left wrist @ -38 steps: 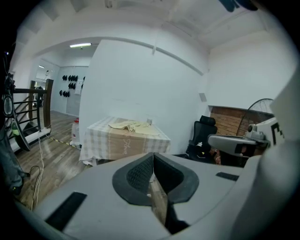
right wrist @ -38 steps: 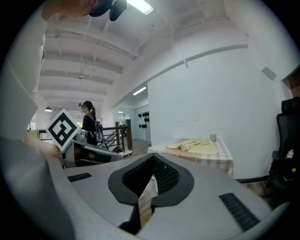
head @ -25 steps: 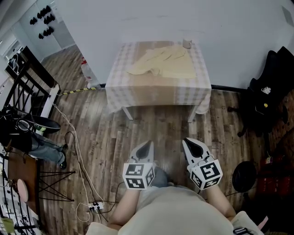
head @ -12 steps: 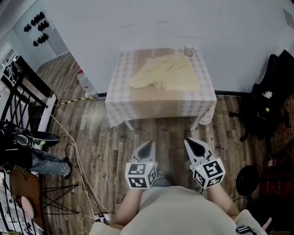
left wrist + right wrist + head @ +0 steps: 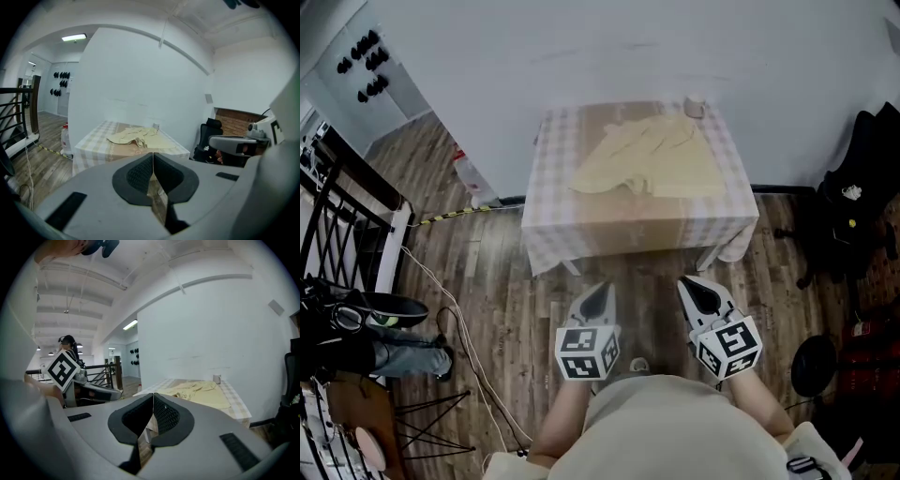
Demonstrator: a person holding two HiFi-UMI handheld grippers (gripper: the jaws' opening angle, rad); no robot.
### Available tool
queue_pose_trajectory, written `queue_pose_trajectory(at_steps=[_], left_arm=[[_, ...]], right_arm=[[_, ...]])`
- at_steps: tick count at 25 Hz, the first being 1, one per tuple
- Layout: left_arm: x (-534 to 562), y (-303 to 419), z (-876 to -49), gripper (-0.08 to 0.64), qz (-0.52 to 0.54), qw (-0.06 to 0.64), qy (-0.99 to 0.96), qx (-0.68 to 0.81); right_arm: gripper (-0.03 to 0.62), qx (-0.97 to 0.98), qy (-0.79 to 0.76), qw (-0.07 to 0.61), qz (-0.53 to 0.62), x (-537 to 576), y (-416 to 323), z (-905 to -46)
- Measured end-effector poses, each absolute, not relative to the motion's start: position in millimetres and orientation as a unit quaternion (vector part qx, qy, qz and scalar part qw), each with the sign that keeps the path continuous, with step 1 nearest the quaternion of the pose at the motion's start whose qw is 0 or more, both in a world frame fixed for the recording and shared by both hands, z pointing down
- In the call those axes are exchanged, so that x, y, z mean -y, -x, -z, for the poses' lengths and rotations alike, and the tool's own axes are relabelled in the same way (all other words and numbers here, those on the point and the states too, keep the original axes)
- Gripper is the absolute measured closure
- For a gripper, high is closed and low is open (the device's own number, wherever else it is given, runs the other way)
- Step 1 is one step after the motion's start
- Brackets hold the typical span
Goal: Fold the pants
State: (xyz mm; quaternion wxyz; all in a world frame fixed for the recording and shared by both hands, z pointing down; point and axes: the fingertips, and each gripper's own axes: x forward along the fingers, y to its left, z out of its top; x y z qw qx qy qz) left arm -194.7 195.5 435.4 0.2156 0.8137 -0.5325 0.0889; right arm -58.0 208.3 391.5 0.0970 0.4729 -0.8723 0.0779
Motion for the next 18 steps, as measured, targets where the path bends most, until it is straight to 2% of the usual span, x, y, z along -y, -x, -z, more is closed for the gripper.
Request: queue_pose_trajectory(at_steps=[8, 18], left_arm=[[-168, 229, -453, 0.554, -0.100, 0.229, -0.799, 0.546], [-115, 250, -476, 0.554, -0.115, 0.240, -0.772, 0.577]], right_arm=[[0.592, 0.869, -0.476, 0.105, -0.089, -185, 77, -403], [0.592, 0.866, -0.478, 0.102, -0.106, -137, 66, -421]])
